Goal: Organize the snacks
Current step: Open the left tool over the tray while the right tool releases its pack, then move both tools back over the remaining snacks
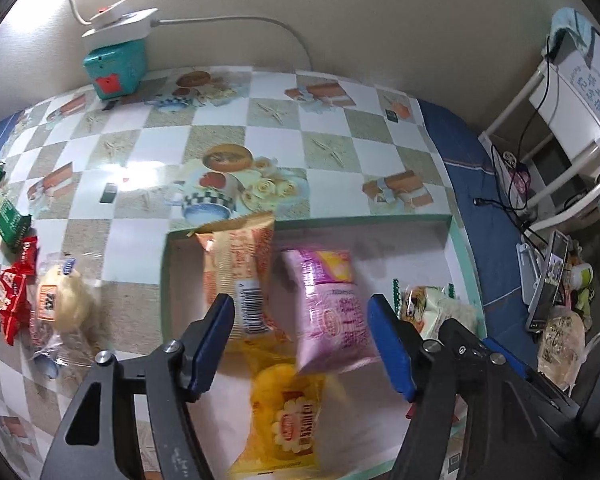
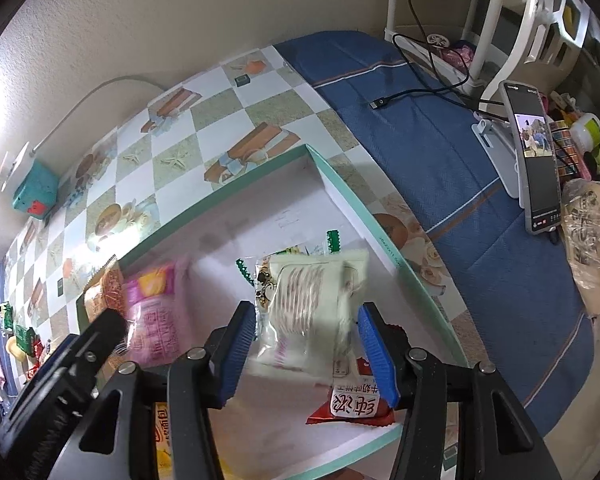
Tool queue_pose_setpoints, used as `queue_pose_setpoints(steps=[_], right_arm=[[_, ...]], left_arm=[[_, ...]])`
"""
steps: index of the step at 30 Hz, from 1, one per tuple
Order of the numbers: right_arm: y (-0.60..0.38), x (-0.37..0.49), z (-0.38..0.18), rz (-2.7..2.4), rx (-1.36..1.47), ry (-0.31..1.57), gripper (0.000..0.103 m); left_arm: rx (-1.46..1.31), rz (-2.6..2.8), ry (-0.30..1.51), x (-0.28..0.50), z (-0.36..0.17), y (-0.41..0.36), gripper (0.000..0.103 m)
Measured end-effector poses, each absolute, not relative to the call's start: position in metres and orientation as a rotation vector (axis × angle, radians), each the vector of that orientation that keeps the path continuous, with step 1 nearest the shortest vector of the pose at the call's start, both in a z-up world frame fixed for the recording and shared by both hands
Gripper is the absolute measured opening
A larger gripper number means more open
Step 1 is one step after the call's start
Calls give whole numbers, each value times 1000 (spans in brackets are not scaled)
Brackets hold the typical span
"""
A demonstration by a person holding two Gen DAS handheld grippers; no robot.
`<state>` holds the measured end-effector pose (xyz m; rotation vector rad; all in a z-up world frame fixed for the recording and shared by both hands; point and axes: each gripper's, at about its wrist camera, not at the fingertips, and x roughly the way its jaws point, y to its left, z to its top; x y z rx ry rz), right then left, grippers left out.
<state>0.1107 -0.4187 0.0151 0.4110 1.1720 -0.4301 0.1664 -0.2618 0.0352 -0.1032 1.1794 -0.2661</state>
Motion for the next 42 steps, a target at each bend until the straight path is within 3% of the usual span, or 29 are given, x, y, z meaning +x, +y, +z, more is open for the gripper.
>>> queue_pose_setpoints(steps=[2,3,6,9,11,42], right_arm=[[-417,111,18,-433,399,1169,65],[-415,111,20,-434,393,1165,74],[-412,111,26,-439,388,1146,92],[-408,112,31,-442,377,1131,103],[-405,113,32,-439,375,1124,103],[-217,150,45,-209,191,1112,103]], left_arm=[[-101,-252,1172,167,39,-257,71],[-99,-244,1167,167,42,-253,73],[-91,-205,1145,169,48,-241,91],[-69,-127,1123,172,54,-221,94],[-70,-68,1119,174,54,-204,98],[-397,388,1075,154,67,101,99]])
